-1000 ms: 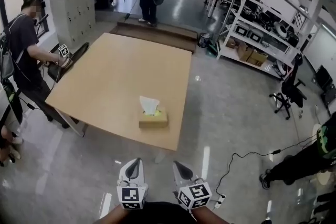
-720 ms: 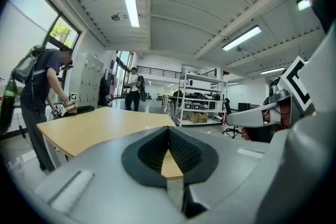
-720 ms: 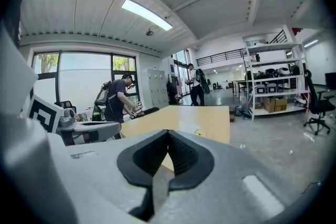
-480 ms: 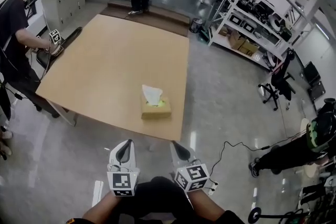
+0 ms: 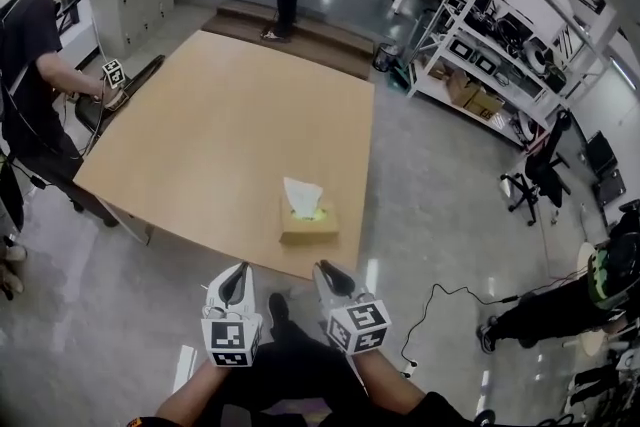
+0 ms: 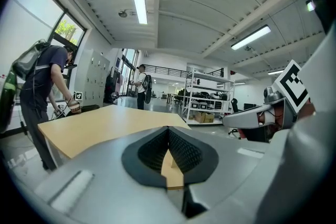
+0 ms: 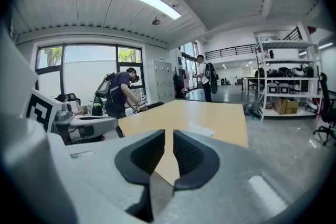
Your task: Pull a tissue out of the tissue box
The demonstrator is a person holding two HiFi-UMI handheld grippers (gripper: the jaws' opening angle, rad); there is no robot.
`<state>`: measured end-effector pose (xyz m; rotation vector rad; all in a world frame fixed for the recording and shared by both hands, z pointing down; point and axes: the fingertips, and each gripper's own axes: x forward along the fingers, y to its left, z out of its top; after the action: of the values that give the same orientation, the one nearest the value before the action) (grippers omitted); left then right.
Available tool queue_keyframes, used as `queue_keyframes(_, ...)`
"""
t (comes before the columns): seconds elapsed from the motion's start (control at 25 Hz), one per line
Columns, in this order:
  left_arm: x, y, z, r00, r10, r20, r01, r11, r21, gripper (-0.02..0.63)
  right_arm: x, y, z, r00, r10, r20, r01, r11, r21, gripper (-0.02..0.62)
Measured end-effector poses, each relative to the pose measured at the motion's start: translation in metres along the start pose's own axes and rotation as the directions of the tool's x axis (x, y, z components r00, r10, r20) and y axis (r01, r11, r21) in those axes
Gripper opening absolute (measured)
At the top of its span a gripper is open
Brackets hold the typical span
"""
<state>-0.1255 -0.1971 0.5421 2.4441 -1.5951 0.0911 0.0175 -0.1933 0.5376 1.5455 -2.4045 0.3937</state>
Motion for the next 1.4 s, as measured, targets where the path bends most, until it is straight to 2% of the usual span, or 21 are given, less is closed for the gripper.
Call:
queue_keyframes(0.12,0.019,0.009,0.001,1.000,0.003,-0.016,-0.003,1.000,0.003,0.020,0.027,-0.010,0.002,1.000,0.019,-0.013,-0.019,1.000,-0.011,0.038)
queue_keyframes(0.24,0.041,0.014,0.004,1.000,0.011,-0.010,-0.011,1.000,0.016,0.057,0.050,-0.024,0.005,0.999,0.027,-0.035,-0.028,0.999,-0.033,0.064)
queue_keyframes(0.4,0.068,0.019,0.011,1.000,0.026,-0.004,-0.026,0.999,0.027,0.049,0.078,-0.041,0.006,0.997,0.032,-0.070,-0.035,0.999,-0.040,0.088)
queue_keyframes(0.6,0.103,0.024,0.000,0.998,0.038,-0.043,-0.037,0.999,0.033,0.018,0.114,-0.063,-0.003,0.988,0.047,-0.148,-0.055,0.997,-0.050,0.106)
queue_keyframes(0.88,0.140,0.026,-0.003,0.992,0.070,-0.107,-0.066,0.997,0.041,0.018,0.154,-0.084,-0.019,0.956,0.089,-0.280,-0.111,0.992,-0.062,0.130)
queue_keyframes(1.16,0.163,0.031,-0.033,0.978,0.109,-0.176,-0.101,0.993,0.058,0.018,0.180,-0.102,-0.045,0.919,0.130,-0.371,-0.155,0.987,-0.039,0.135)
queue_keyframes(1.4,0.173,0.030,-0.044,0.967,0.125,-0.221,-0.116,0.992,0.054,0.018,0.188,-0.103,-0.057,0.883,0.162,-0.441,-0.192,0.981,-0.023,0.149)
